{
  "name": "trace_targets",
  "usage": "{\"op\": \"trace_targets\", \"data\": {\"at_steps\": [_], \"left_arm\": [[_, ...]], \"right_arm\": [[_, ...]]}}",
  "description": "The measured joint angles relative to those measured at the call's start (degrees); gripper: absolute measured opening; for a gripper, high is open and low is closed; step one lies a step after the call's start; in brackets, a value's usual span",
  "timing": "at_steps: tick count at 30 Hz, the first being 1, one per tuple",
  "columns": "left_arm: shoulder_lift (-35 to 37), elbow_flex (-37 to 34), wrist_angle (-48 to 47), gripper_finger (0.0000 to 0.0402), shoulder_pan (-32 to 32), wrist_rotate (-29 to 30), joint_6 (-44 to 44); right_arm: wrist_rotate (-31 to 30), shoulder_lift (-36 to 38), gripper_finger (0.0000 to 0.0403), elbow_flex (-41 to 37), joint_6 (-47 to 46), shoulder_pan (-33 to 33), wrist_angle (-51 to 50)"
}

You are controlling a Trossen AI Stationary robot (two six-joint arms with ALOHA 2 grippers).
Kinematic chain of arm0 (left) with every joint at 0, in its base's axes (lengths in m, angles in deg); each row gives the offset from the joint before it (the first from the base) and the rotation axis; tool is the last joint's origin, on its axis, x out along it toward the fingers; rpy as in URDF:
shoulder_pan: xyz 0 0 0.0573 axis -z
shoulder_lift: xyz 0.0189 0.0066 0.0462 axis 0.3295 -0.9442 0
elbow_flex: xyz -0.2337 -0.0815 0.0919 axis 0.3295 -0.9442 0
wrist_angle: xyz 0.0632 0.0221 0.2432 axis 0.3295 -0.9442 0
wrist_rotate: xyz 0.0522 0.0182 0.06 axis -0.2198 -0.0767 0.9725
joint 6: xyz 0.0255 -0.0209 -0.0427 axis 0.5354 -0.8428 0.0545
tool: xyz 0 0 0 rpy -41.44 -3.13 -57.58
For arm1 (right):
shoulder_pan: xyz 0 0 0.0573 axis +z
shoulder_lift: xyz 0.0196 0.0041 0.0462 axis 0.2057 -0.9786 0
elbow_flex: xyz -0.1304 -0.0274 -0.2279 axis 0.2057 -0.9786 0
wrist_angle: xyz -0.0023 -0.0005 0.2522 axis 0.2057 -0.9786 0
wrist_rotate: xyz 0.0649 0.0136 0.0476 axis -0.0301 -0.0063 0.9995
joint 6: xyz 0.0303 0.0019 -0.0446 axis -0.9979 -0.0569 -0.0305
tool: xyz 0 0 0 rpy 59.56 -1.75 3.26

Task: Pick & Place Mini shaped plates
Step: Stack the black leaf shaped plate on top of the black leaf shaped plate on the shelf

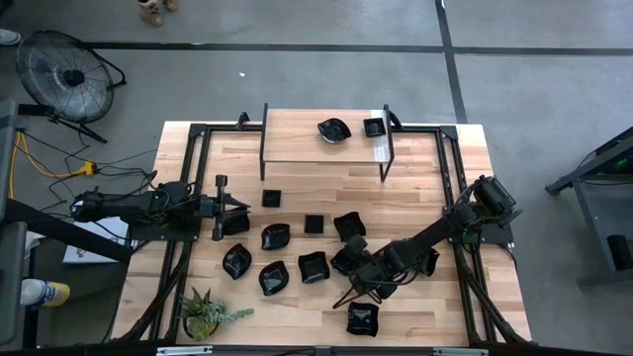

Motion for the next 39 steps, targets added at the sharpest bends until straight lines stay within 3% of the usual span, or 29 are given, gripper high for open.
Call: {"op": "trace_targets", "data": {"at_steps": [10, 21, 39], "left_arm": [[0.0, 0.0, 0.0, 0.0056, 0.0, 0.0, 0.0], [0.0, 0.0, 0.0, 0.0056, 0.0, 0.0, 0.0], [0.0, 0.0, 0.0, 0.0056, 0.0, 0.0, 0.0]], "right_arm": [[0.7, 0.8, 0.0004, 0.0, -1.4, 0.2, -0.2], [-0.7, 3.1, 0.0002, 1.0, -4.8, 1.4, -4.1], [-8.9, 3.3, 0.0001, 13.9, -2.7, 1.3, -19.2]]}}
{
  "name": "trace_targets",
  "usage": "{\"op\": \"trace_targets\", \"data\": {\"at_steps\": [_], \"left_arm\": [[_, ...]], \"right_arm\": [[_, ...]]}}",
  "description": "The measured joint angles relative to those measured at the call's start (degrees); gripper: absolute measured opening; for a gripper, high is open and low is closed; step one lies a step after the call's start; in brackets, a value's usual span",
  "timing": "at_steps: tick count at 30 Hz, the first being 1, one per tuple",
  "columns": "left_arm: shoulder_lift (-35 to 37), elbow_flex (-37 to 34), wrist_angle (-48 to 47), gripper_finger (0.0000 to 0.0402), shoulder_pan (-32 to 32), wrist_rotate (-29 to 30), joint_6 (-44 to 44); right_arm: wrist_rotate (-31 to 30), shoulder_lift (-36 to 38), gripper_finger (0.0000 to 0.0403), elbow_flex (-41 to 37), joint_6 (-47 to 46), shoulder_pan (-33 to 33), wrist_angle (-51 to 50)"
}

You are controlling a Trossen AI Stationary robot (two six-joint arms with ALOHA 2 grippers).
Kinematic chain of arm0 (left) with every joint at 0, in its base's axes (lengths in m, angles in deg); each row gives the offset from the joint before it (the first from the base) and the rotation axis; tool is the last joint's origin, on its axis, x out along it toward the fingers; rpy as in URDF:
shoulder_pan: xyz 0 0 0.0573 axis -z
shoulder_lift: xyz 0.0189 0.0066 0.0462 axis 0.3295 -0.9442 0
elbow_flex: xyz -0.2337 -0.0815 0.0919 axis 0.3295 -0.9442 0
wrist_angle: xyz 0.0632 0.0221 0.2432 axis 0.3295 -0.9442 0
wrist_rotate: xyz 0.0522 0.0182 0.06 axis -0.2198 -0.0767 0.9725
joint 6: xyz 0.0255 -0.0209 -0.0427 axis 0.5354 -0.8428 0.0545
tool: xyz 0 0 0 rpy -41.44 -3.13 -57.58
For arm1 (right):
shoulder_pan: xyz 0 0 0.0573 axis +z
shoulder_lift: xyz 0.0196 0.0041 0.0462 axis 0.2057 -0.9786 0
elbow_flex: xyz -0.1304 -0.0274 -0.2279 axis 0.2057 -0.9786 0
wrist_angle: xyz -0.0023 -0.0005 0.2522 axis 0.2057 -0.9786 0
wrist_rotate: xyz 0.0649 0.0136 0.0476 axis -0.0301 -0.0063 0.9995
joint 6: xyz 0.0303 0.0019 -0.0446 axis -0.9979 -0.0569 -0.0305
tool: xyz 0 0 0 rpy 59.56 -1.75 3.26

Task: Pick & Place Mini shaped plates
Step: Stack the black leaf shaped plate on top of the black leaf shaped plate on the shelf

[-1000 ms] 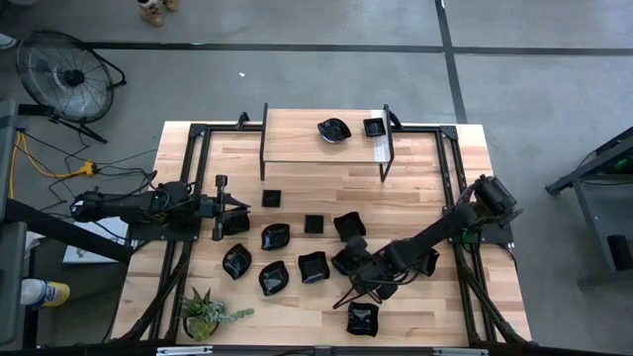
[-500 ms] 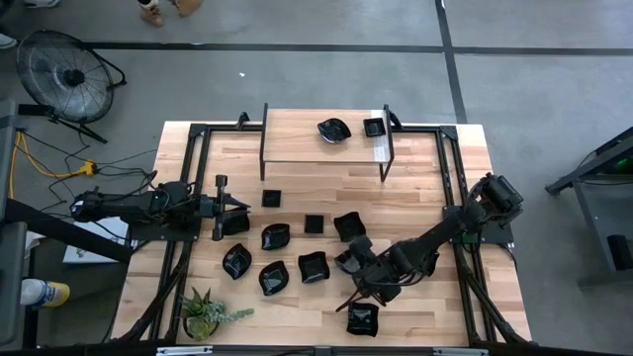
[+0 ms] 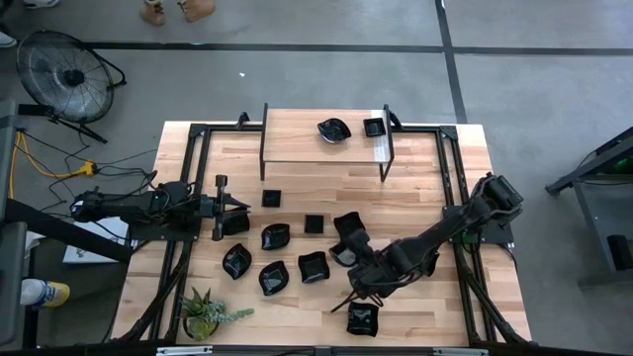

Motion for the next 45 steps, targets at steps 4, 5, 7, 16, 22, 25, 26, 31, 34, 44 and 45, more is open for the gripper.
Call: {"op": "trace_targets", "data": {"at_steps": [4, 5, 7, 16, 22, 25, 26, 31, 34, 44, 45], "left_arm": [[0.0, 0.0, 0.0, 0.0056, 0.0, 0.0, 0.0], [0.0, 0.0, 0.0, 0.0056, 0.0, 0.0, 0.0], [0.0, 0.0, 0.0, 0.0056, 0.0, 0.0, 0.0], [0.0, 0.0, 0.0, 0.0056, 0.0, 0.0, 0.0], [0.0, 0.0, 0.0, 0.0056, 0.0, 0.0, 0.0], [0.0, 0.0, 0.0, 0.0056, 0.0, 0.0, 0.0], [0.0, 0.0, 0.0, 0.0056, 0.0, 0.0, 0.0], [0.0, 0.0, 0.0, 0.0056, 0.0, 0.0, 0.0], [0.0, 0.0, 0.0, 0.0056, 0.0, 0.0, 0.0], [0.0, 0.0, 0.0, 0.0056, 0.0, 0.0, 0.0], [0.0, 0.0, 0.0, 0.0056, 0.0, 0.0, 0.0]], "right_arm": [[-3.6, 0.0, 0.0001, 3.9, 2.9, -1.4, -4.5], [-4.8, 0.0, 0.0001, 4.9, 3.9, -2.0, -5.8], [-7.1, 0.0, 0.0001, 6.8, 6.0, -3.1, -7.8], [-10.7, 0.0, 0.0000, 13.2, 15.0, -9.6, -11.3], [-10.7, 0.0, 0.0000, 14.8, 18.1, -13.2, -11.2], [-10.6, 0.0, 0.0000, 15.1, 18.5, -14.7, -11.2], [-10.6, 0.0, 0.0000, 15.1, 18.5, -15.3, -11.2], [-10.2, 0.7, 0.0000, 15.1, 18.4, -17.8, -11.3], [-10.2, 1.1, 0.0000, 15.1, 18.3, -19.0, -11.4], [-12.6, 6.5, 0.0000, 10.6, 18.3, -21.6, -11.2], [-13.2, 7.1, 0.0000, 10.0, 18.3, -21.9, -10.9]]}}
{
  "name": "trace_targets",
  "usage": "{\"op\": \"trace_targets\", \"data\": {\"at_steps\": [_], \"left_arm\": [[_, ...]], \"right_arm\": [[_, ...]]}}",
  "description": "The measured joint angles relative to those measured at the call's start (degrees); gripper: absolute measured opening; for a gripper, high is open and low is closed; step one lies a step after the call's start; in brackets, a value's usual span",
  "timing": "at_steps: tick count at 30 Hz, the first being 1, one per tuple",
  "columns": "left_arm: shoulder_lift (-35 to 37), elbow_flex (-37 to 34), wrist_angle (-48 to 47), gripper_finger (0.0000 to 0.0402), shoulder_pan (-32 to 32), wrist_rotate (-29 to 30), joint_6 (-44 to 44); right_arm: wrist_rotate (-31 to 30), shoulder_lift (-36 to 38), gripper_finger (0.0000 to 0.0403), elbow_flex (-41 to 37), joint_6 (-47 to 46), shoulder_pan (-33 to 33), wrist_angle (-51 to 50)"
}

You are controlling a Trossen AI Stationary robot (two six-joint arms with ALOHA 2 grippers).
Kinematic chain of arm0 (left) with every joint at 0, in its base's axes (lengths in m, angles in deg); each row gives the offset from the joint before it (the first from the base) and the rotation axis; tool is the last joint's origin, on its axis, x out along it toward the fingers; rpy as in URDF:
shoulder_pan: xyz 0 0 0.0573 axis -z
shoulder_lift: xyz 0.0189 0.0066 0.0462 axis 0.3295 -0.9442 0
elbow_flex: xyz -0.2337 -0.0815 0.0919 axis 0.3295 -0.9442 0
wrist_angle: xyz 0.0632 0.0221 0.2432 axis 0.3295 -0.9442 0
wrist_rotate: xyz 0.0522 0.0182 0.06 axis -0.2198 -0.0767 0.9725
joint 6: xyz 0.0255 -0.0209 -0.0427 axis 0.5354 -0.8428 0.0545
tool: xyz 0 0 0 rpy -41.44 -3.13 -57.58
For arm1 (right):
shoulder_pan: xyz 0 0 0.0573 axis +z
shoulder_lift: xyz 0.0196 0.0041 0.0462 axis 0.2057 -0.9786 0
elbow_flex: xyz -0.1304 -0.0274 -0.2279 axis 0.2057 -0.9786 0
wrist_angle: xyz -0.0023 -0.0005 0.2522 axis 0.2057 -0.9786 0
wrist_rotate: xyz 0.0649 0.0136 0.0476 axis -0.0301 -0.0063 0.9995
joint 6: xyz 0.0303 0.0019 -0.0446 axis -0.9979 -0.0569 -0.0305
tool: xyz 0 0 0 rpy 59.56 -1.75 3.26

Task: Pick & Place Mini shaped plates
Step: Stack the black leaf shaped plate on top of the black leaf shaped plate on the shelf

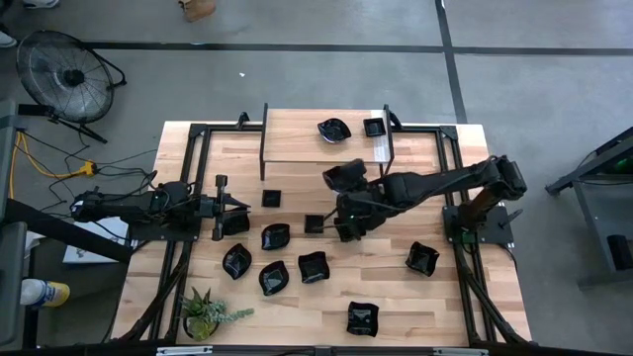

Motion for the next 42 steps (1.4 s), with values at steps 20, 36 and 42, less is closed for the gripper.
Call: {"op": "trace_targets", "data": {"at_steps": [20, 36, 42], "left_arm": [[0.0, 0.0, 0.0, 0.0056, 0.0, 0.0, 0.0], [0.0, 0.0, 0.0, 0.0056, 0.0, 0.0, 0.0], [0.0, 0.0, 0.0, 0.0056, 0.0, 0.0, 0.0]], "right_arm": [[6.0, 2.1, 0.0001, -1.3, 23.2, -19.0, 19.5], [12.9, -0.6, 0.0002, -1.3, 25.4, -27.7, 26.9], [13.2, -2.7, 0.0002, -1.3, 24.9, -28.8, 28.0]]}}
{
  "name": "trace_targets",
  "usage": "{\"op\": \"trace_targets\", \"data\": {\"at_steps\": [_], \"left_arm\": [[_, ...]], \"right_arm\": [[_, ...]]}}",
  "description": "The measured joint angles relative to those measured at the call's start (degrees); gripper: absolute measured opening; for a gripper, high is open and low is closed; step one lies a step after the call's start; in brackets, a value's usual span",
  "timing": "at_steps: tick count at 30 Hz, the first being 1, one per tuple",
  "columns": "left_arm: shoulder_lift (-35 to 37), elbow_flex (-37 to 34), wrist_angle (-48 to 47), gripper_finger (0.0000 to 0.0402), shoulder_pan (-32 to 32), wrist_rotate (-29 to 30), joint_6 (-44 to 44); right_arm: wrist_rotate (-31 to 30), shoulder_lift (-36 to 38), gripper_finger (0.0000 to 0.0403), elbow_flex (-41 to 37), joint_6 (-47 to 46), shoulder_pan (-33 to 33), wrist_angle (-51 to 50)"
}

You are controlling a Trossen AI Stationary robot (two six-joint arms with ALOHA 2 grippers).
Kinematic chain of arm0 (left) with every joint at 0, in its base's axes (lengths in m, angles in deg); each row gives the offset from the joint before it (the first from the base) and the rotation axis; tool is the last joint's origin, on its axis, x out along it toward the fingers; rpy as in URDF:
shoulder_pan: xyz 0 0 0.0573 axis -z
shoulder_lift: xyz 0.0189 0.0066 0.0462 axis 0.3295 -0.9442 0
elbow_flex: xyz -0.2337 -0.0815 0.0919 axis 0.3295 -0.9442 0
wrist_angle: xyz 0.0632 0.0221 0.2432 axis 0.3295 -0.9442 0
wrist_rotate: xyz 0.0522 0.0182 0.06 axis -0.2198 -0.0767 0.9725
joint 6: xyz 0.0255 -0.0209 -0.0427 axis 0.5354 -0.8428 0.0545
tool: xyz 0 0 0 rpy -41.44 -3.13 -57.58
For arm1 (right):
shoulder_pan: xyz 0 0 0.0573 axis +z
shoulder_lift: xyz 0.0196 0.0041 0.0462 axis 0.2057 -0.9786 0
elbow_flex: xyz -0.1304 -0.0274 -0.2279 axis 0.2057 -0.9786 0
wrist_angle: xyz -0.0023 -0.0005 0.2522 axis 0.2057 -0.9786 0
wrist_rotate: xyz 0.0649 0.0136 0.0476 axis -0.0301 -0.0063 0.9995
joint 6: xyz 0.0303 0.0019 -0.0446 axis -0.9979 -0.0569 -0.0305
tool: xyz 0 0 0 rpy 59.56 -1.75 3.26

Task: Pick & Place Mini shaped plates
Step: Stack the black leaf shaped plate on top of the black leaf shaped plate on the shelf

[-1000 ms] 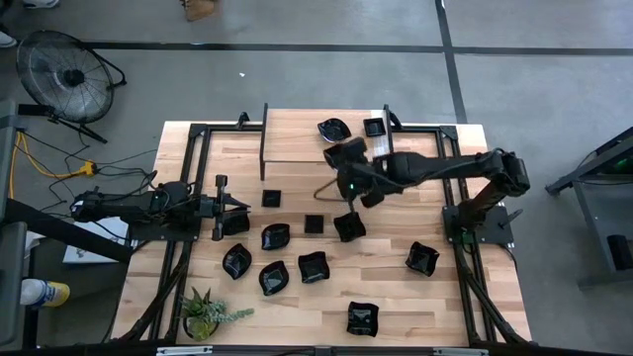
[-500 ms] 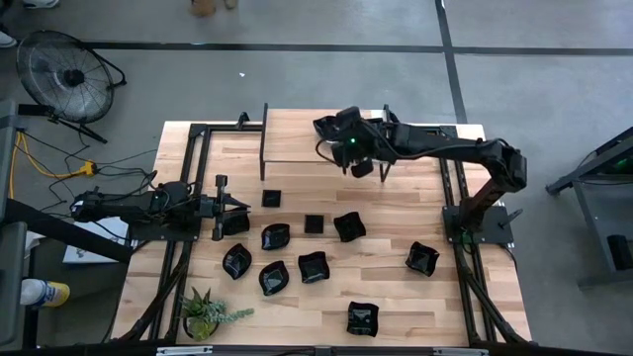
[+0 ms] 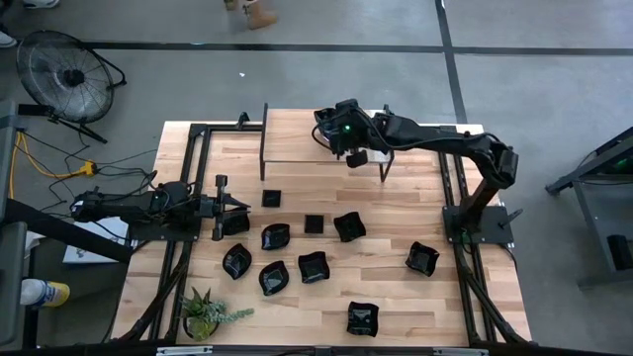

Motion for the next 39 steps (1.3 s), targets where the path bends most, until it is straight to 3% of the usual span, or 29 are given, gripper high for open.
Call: {"op": "trace_targets", "data": {"at_steps": [39], "left_arm": [[0.0, 0.0, 0.0, 0.0056, 0.0, 0.0, 0.0]], "right_arm": [[-0.8, -2.5, 0.0025, 0.0, -0.8, -0.4, -3.7]]}}
